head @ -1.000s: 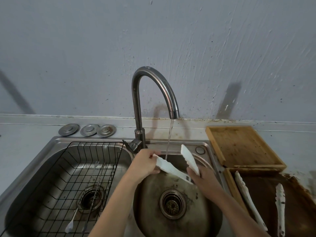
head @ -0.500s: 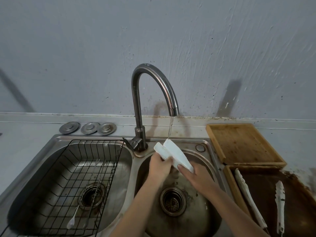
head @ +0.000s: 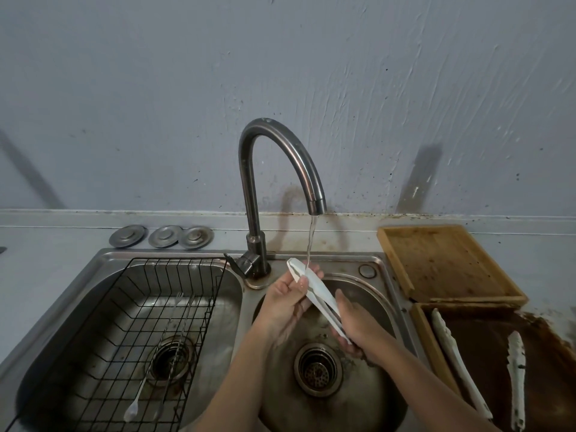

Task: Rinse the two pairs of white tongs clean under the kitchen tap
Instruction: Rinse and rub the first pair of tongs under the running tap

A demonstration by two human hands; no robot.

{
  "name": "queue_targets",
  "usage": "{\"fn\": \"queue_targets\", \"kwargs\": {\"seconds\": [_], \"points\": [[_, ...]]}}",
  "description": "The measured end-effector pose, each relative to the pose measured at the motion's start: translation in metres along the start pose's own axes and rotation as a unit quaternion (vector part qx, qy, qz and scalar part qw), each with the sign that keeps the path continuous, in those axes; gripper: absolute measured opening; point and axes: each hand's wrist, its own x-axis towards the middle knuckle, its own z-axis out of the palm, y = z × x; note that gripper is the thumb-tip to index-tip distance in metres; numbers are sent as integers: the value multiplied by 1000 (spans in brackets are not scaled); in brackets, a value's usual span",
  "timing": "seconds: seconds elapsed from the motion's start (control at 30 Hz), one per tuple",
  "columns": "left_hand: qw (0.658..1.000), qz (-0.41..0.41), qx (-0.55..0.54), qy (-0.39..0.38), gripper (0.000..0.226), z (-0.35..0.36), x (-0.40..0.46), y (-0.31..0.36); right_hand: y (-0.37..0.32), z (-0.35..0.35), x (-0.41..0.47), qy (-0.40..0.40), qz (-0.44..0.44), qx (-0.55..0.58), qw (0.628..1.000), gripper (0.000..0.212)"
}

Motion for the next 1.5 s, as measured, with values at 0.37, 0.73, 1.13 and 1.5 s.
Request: {"fn": "queue_targets", "kwargs": {"seconds": [0.37, 0.73, 1.13, 1.5], "points": [[970, 6, 237, 49, 17, 6, 8, 10, 0, 4, 4, -117, 58, 84, 988, 67], [970, -6, 211, 119, 19, 7, 7, -18, 4, -11, -5, -135, 91, 59, 985, 62], [966, 73, 196, 153, 2, 15, 16, -6, -14, -16, -17, -146, 73, 28, 986, 56], [894, -193, -219, 340, 36, -8, 29, -30, -44, -39, -41, 48, -329, -39, 942, 28]]}}
